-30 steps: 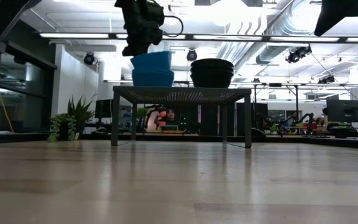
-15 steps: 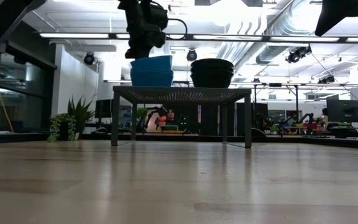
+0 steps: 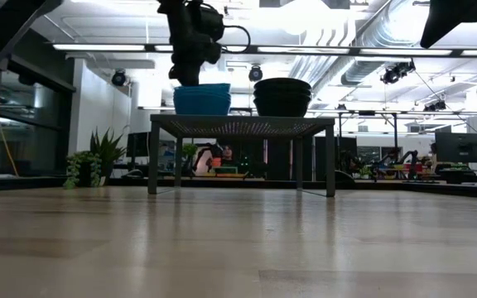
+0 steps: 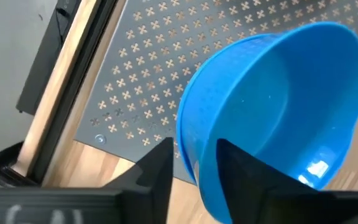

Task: Pick & Place Mini bowls
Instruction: Stack the blue bowl on top of the other blue bowls on the shelf

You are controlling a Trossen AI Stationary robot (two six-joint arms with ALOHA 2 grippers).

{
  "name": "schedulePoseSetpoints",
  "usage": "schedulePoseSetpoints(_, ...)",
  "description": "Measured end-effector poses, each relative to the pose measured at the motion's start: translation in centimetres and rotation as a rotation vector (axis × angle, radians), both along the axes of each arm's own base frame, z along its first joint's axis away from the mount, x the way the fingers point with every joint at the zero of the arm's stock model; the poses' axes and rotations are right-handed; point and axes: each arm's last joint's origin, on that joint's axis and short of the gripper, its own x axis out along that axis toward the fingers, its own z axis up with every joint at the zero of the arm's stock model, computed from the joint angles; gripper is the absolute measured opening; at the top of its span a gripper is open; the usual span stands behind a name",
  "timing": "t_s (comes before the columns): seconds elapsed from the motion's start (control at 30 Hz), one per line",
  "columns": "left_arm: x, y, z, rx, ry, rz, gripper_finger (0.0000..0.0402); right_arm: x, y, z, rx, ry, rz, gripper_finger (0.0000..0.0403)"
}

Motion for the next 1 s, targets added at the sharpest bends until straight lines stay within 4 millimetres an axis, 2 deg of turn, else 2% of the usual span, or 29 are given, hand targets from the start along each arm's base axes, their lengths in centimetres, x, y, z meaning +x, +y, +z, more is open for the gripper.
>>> schedulePoseSetpoints(0.2, -0.5, -0.2, 2.0, 0.074, -0.017, -0.036, 0.0156, 0.0, 0.0, 0.0, 0.007, 0.0, -0.001, 0.0)
schedulePoseSetpoints(0.37, -1.2, -0.5, 4.7, 0.198, -0.039, -0.062, 0.016, 0.0, 0.0, 0.0, 0.01, -0.003, -0.01, 0.0)
schedulePoseSetpoints(0.47, -1.4, -0.9, 5.3, 0.244, -0.048, -0.146, 0.0156, 0.0, 0.0, 0.0, 0.013, -0.006, -0.018, 0.0)
schedulePoseSetpoints(0.6, -1.2, -1.4, 5.6, 0.23, -0.132, -0.364, 0.012, 0.0, 0.0, 0.0, 0.014, -0.008, -0.022, 0.0)
schedulePoseSetpoints(0.77, -0.5, -1.3, 6.0, 0.22, -0.292, -0.48, 0.0021, 0.0, 0.0, 0.0, 0.006, -0.016, -0.036, 0.0)
schedulePoseSetpoints(0.8, -0.4, -1.2, 6.1, 0.233, -0.307, -0.483, 0.0011, 0.0, 0.0, 0.0, 0.008, -0.019, -0.043, 0.0)
schedulePoseSetpoints(1.0, -0.3, -1.1, 6.1, 0.241, -0.304, -0.479, 0.0002, 0.0, 0.0, 0.0, 0.01, -0.031, -0.066, 0.0)
